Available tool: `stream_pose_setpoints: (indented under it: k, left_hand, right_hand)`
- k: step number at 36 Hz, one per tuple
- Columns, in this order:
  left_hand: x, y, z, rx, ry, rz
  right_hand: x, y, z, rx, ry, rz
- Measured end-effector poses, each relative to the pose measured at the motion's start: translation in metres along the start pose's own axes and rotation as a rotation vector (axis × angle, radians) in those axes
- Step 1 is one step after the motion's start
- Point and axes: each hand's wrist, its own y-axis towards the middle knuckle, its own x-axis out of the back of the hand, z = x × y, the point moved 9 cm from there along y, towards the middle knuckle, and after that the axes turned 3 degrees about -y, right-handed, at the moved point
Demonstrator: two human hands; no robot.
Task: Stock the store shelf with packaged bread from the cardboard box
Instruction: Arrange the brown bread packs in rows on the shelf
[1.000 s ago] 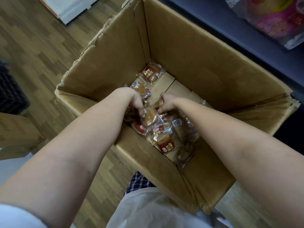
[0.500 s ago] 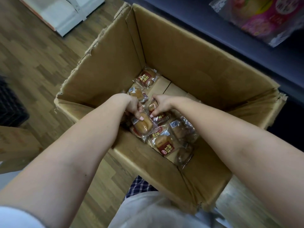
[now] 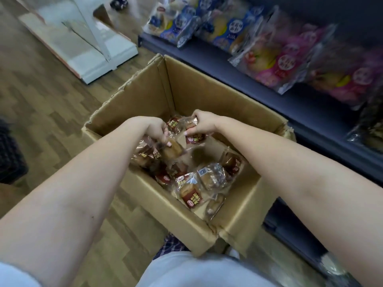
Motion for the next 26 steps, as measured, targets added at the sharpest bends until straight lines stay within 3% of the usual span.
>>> stream_pose_setpoints:
  k: [10, 18, 26]
  left_hand:
    - [0.049, -0.062, -0.035, -0.128, -0.253, -0.212]
    - [0.074, -0.099, -0.063, -0.233, -0.357, -0.399]
    - [0.104, -0.127, -0.109, -0.434, -0.477, -0.762]
  right_hand:
    - [0.090, -0.059, 0.037, 0.197, 0.035, -0.387]
    - [0.126, -0.088, 0.045, 0.216, 0.098, -0.499]
    - [0.160, -0.127, 0.021, 0.214, 0.193, -0.661]
